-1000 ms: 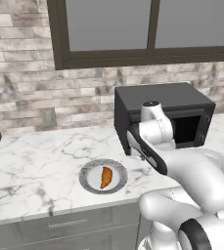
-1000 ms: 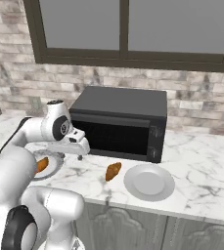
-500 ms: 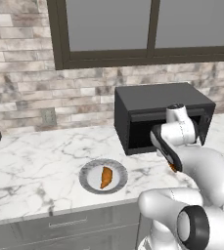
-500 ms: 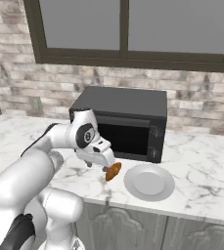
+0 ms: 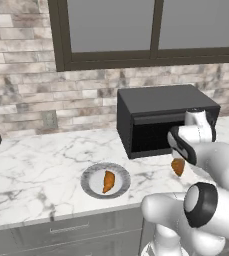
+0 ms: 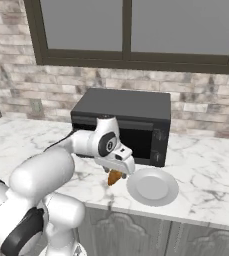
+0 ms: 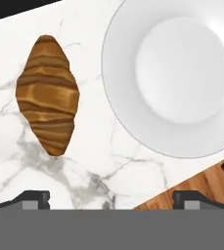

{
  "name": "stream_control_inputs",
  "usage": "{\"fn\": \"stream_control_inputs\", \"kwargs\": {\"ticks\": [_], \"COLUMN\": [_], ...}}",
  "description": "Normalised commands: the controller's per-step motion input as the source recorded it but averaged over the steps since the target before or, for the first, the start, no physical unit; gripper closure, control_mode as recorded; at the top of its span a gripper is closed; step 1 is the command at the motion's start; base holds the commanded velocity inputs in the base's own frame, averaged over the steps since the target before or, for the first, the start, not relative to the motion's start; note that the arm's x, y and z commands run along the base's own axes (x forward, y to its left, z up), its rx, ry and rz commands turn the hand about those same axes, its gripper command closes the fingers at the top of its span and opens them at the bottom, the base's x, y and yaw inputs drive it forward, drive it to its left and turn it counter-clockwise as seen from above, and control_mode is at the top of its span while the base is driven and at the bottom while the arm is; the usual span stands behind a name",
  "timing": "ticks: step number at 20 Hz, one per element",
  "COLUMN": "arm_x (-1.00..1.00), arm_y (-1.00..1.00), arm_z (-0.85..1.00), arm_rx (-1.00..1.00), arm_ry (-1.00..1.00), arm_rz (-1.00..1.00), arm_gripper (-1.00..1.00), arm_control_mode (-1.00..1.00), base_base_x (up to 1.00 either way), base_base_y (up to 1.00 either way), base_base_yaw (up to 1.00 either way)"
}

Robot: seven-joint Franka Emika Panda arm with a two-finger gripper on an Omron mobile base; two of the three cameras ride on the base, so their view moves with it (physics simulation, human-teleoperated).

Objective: Place the pastries on the plates.

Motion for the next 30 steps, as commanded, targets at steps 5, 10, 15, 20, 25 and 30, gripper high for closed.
{"fn": "stream_control_inputs", "kwargs": {"ticks": [5, 10, 15, 20, 25, 30], "arm_x": [0.33, 0.16, -0.04, -0.04, 0.00, 0.00], "arm_y": [-0.03, 0.12, 0.13, 0.17, 0.31, 0.14], "arm_z": [-0.09, -0.01, -0.03, -0.07, -0.13, -0.26], "arm_rx": [0.08, 0.07, 0.08, 0.05, 0.00, 0.00], "arm_ry": [0.00, 0.00, 0.00, -0.01, -0.02, -0.06], "arm_rz": [0.13, 0.02, 0.00, 0.00, 0.00, 0.00], "arm_gripper": [-1.00, -1.00, -1.00, -1.00, -1.00, -1.00], "arm_control_mode": [-1.00, -1.00, -1.00, -1.00, -1.00, -1.00], "base_base_x": [0.00, 0.00, 0.00, 0.00, 0.00, 0.00], "base_base_y": [0.00, 0.00, 0.00, 0.00, 0.00, 0.00], "base_base_yaw": [0.00, 0.00, 0.00, 0.00, 0.00, 0.00]}}
